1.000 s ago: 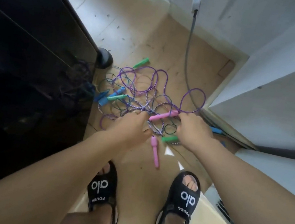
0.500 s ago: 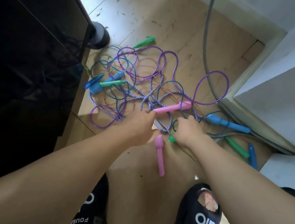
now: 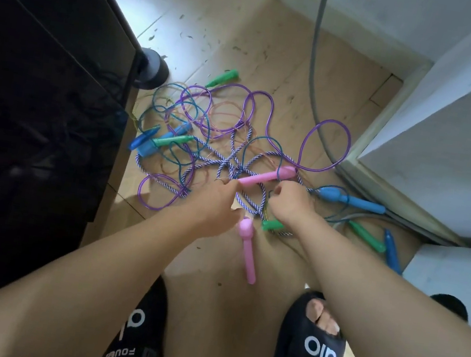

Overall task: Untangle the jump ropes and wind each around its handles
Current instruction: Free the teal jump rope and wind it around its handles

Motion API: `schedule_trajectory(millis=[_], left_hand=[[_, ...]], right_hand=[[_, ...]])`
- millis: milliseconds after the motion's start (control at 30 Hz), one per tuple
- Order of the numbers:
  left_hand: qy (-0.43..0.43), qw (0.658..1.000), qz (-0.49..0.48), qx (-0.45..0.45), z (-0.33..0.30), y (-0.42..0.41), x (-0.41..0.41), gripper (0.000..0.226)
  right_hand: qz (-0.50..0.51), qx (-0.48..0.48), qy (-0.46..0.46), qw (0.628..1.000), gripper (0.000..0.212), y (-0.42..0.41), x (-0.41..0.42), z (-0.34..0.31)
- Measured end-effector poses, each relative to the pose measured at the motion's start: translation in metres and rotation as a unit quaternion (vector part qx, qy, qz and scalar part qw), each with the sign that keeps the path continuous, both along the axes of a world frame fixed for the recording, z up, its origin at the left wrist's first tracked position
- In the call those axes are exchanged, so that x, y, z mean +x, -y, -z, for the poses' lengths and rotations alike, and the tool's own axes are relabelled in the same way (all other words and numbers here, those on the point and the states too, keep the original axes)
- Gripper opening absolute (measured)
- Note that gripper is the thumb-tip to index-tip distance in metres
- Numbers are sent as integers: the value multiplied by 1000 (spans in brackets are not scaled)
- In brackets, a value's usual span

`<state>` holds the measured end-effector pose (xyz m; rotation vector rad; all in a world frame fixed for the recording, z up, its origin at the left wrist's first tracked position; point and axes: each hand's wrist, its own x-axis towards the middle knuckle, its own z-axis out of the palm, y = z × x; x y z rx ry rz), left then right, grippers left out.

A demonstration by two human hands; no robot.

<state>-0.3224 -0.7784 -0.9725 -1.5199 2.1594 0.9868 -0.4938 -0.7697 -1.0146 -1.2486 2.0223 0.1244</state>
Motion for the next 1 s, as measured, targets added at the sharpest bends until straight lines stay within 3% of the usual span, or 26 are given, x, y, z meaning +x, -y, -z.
schedule_trajectory(millis=[167,267,367,467,667,900,1000], left_hand=[[1,1000,-9,-9,-41,-12,10,53],[-22,999,-20,-23,-89,-20,10,53],[-63,997,-25,-41,-142,-31,14,68],[-118,992,-18,-49,-190,-48,24,85],[-357,924,-136,-19,-243,-92,33,55],[-356,929,-104,6,-258,-108,42,24],[-334,940,-73,-12,-267,-117,42,31]], right_hand=[[-58,-48,47,996,30,-10,5,-71],[-34,-52,86,994,23,-12,7,-116],[42,-65,211,974,17,-20,19,-172],[119,-84,334,931,17,-36,36,-229],[154,-133,447,871,21,-81,66,-302],[180,-218,501,818,19,-125,75,-343],[195,-260,524,787,16,-131,64,-362]])
